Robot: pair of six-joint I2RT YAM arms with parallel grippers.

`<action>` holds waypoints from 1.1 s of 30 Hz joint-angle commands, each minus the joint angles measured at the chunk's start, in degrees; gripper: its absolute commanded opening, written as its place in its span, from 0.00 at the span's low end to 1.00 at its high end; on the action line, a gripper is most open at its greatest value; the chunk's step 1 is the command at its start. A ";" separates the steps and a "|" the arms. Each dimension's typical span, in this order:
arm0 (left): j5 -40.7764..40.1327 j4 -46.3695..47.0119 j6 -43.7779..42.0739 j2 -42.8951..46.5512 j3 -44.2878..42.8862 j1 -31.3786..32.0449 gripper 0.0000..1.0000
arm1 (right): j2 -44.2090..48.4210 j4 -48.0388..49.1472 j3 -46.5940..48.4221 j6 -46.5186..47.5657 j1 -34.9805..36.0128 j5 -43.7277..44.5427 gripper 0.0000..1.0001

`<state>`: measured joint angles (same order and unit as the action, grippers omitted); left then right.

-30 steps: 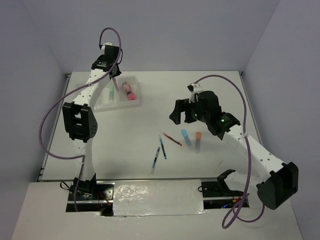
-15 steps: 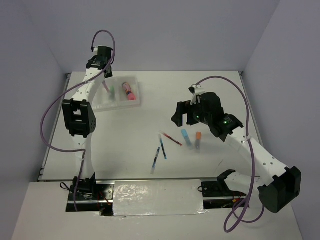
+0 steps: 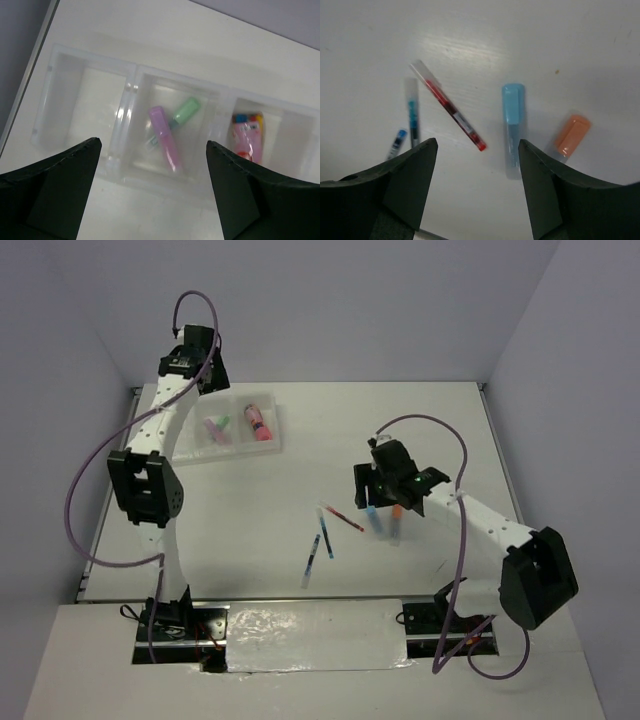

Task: Sort the stationery into containers
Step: Pick up the stationery from the center of the board.

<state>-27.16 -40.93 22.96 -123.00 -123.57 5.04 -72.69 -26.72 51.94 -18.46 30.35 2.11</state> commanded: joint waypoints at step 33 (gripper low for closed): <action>39.70 18.31 9.37 53.83 57.55 14.90 0.99 | -10.65 1.67 -1.85 -2.28 1.37 5.80 0.12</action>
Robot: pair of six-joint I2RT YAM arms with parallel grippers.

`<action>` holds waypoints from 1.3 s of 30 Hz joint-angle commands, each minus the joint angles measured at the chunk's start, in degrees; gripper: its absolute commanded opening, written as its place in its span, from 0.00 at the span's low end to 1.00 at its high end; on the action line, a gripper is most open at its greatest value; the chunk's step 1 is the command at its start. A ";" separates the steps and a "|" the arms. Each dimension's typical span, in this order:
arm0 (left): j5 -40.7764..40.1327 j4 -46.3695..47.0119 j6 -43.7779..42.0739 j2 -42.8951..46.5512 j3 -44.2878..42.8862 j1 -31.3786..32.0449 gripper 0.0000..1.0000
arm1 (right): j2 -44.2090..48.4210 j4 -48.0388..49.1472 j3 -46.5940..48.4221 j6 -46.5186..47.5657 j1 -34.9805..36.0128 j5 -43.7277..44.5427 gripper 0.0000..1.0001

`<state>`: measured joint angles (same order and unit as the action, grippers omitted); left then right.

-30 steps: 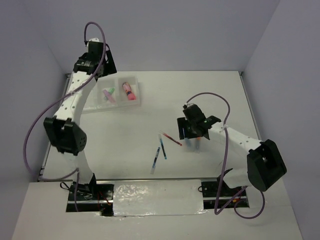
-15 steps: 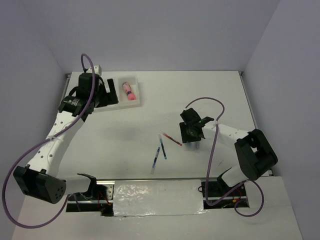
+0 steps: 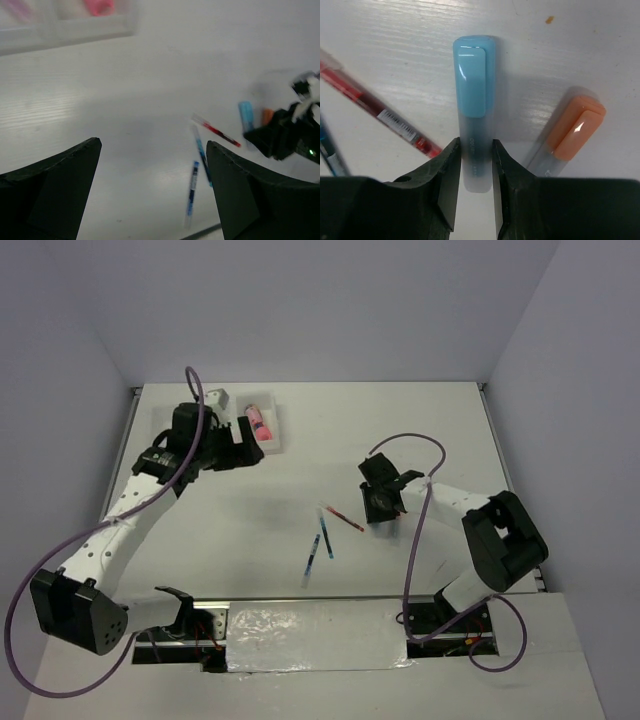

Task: Sort the stationery into containers
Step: Pick up the stationery from the center of the board, then place the stationery in the storage box.

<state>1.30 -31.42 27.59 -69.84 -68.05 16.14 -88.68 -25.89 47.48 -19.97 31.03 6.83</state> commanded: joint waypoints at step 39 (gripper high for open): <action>-16.50 -0.30 0.09 -39.52 -34.05 -9.01 0.04 | 30.15 -0.73 5.69 -1.39 -3.51 -0.07 1.00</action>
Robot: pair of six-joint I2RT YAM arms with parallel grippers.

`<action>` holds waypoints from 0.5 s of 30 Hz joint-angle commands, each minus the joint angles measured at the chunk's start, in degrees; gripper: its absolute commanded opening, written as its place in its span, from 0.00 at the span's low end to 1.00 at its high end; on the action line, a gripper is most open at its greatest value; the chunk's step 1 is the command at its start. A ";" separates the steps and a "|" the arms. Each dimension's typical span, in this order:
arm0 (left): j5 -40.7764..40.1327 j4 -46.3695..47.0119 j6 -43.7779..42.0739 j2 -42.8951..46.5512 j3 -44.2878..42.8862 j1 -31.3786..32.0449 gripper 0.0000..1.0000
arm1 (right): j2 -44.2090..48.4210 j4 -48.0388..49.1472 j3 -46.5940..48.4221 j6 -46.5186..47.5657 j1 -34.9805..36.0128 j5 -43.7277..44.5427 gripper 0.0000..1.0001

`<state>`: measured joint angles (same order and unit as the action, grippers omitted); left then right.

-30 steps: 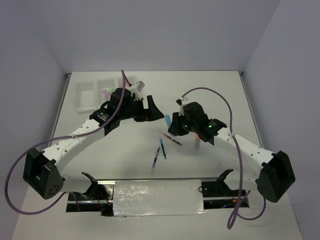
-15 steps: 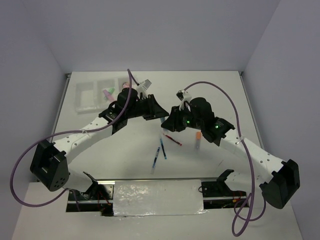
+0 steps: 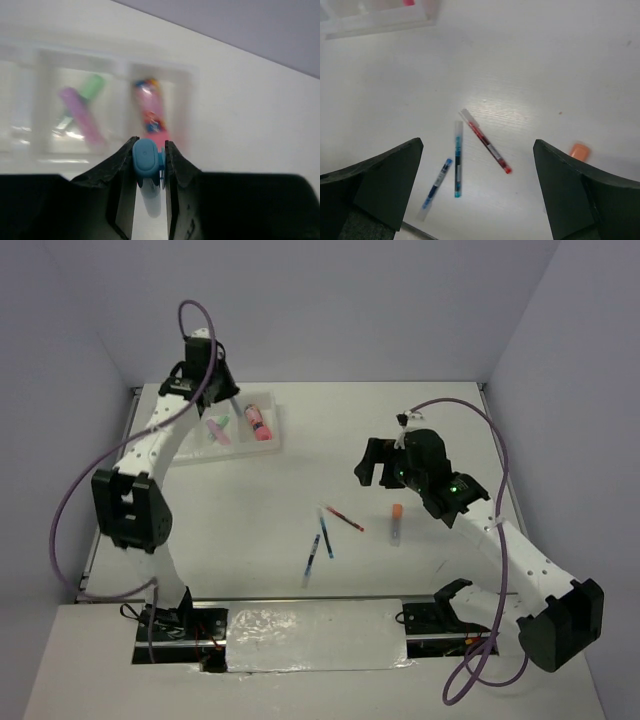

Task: Sort the stationery into containers
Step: Place the stationery in the storage box.

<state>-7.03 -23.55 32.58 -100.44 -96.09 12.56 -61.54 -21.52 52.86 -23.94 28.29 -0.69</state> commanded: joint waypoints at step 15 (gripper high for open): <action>-9.50 -7.12 -9.82 -29.89 -24.05 -12.38 0.62 | 2.49 -4.67 -6.02 3.46 -1.49 3.14 1.00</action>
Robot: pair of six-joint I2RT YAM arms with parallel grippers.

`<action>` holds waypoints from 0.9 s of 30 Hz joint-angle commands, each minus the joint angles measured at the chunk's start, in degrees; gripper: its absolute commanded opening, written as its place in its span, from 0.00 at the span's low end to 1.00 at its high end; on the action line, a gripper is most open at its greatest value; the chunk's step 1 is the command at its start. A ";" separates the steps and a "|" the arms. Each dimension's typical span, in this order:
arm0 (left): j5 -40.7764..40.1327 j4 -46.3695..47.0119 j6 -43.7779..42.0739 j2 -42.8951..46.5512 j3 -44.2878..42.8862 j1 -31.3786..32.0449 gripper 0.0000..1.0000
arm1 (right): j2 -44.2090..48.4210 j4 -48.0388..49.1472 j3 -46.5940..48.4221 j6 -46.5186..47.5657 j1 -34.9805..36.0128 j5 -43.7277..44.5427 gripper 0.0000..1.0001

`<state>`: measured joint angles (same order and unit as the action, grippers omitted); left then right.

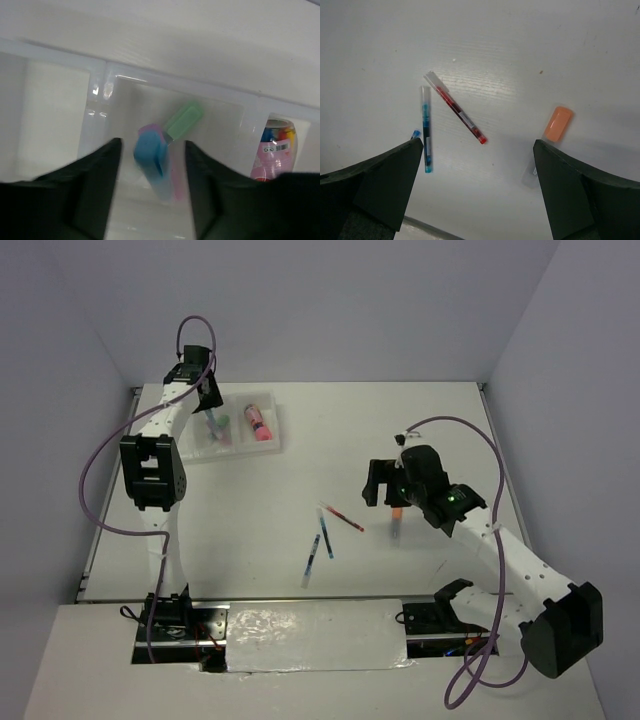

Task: Sort the stationery into containers
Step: Place the stationery in the storage box, then pick up the stationery from the center of the board.

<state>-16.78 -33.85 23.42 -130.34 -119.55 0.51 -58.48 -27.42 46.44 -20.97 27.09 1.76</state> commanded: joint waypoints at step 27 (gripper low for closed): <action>12.47 5.28 6.37 53.43 40.24 12.32 0.99 | -20.71 4.13 -9.35 -9.88 -2.13 9.24 0.58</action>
<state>-6.33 -28.64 28.91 -76.09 -84.68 11.73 -78.48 -25.93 37.36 -30.35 25.63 11.84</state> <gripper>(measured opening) 0.993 0.606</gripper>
